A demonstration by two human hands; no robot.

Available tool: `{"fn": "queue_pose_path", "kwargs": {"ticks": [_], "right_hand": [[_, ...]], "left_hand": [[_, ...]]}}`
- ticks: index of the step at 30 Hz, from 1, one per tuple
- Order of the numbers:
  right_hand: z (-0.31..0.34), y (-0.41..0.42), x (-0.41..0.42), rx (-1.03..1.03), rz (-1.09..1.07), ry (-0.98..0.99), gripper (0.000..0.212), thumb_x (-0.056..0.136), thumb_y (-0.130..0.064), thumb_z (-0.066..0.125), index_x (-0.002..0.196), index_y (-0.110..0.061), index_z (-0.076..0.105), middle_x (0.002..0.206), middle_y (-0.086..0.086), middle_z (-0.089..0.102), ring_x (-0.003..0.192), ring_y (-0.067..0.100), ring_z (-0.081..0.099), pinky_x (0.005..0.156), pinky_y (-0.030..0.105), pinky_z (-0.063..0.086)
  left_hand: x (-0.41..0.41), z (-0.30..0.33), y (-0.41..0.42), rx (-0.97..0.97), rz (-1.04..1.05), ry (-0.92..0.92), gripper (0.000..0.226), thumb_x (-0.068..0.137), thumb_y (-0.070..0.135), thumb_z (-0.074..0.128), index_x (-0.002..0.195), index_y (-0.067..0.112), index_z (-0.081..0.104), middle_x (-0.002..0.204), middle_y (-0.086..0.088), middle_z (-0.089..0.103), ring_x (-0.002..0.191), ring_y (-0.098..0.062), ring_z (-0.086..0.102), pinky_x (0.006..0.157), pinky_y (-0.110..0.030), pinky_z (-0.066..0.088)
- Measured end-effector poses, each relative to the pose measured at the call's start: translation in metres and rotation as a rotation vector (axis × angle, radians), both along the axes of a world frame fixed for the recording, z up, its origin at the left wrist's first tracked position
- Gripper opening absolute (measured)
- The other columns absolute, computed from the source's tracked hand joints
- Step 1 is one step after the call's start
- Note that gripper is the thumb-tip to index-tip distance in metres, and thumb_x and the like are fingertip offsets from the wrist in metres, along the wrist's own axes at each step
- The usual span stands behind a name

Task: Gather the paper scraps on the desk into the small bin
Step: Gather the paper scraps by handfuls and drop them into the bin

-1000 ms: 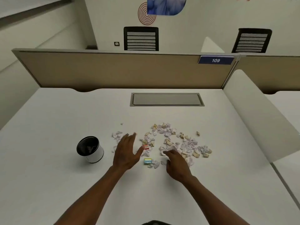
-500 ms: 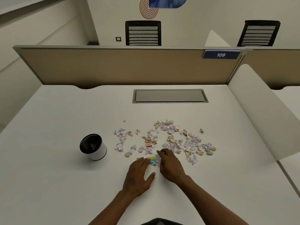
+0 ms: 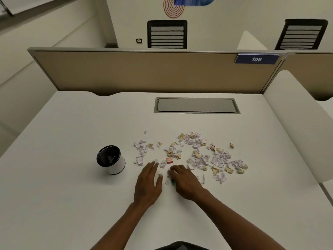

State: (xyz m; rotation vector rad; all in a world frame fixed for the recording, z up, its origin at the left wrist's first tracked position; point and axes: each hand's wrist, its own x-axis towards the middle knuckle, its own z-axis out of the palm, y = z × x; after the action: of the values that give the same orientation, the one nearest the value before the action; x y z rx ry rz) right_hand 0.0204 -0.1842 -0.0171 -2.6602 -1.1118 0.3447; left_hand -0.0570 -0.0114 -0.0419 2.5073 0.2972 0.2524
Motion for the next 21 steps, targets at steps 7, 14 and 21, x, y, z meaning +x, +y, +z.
{"fn": "queue_pose_path", "kwargs": {"ticks": [7, 14, 21], "right_hand": [[0.003, -0.027, -0.010, 0.211, -0.189, 0.066, 0.054, 0.090, -0.006, 0.046, 0.141, -0.023, 0.050, 0.146, 0.001, 0.049, 0.132, 0.023, 0.047, 0.107, 0.035, 0.043], [0.010, -0.048, -0.001, 0.252, -0.323, 0.058, 0.051, 0.092, -0.007, 0.045, 0.140, -0.023, 0.052, 0.144, 0.003, 0.052, 0.131, 0.023, 0.049, 0.105, 0.035, 0.047], [0.014, -0.007, 0.017, -0.009, -0.082, 0.071, 0.078, 0.088, -0.008, 0.054, 0.157, -0.017, 0.019, 0.165, 0.009, 0.020, 0.149, 0.029, 0.023, 0.117, 0.042, 0.032]], "left_hand": [[0.022, -0.010, -0.005, 0.122, -0.174, 0.116, 0.056, 0.103, 0.040, 0.040, 0.155, 0.020, 0.031, 0.163, -0.001, 0.029, 0.154, -0.016, 0.014, 0.123, -0.031, 0.014], [-0.010, -0.017, -0.028, 0.036, -0.265, 0.006, 0.049, 0.101, 0.031, 0.047, 0.148, 0.017, 0.045, 0.154, 0.001, 0.045, 0.149, -0.015, 0.029, 0.123, -0.040, 0.027], [-0.013, -0.011, -0.001, -0.023, 0.016, -0.006, 0.055, 0.101, 0.026, 0.051, 0.153, 0.015, 0.036, 0.160, -0.004, 0.033, 0.151, -0.018, 0.024, 0.124, -0.039, 0.023]]}}
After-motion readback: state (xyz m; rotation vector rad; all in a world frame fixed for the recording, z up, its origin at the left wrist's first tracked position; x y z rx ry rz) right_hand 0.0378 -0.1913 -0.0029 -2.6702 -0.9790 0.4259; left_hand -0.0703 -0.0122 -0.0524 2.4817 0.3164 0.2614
